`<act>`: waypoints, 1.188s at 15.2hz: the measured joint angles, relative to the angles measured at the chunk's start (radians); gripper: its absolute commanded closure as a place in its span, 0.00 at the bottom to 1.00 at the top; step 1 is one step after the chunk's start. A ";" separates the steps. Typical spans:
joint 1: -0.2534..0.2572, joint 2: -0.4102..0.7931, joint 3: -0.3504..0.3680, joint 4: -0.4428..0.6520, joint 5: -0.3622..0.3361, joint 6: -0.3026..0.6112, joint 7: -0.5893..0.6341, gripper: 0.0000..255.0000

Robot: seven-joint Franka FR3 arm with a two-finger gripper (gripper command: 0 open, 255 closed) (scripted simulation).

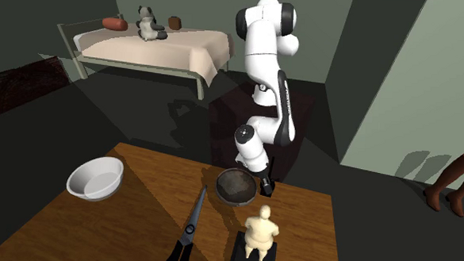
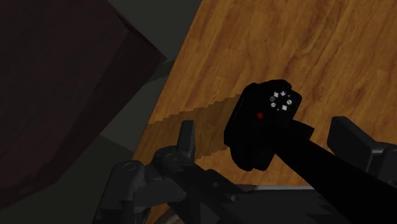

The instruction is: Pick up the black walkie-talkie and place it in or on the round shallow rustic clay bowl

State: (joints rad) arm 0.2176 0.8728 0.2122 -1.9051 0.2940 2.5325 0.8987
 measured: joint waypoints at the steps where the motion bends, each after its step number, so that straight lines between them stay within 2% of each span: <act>1: 0.000 0.000 0.000 0.000 0.000 0.000 0.000 1.00; 11: 0.000 0.000 0.000 0.000 0.000 0.000 0.000 1.00; 18: -0.005 -0.078 0.004 -0.037 0.002 -0.039 0.013 1.00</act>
State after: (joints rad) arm 0.2126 0.7949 0.2158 -1.9421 0.2957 2.4934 0.9118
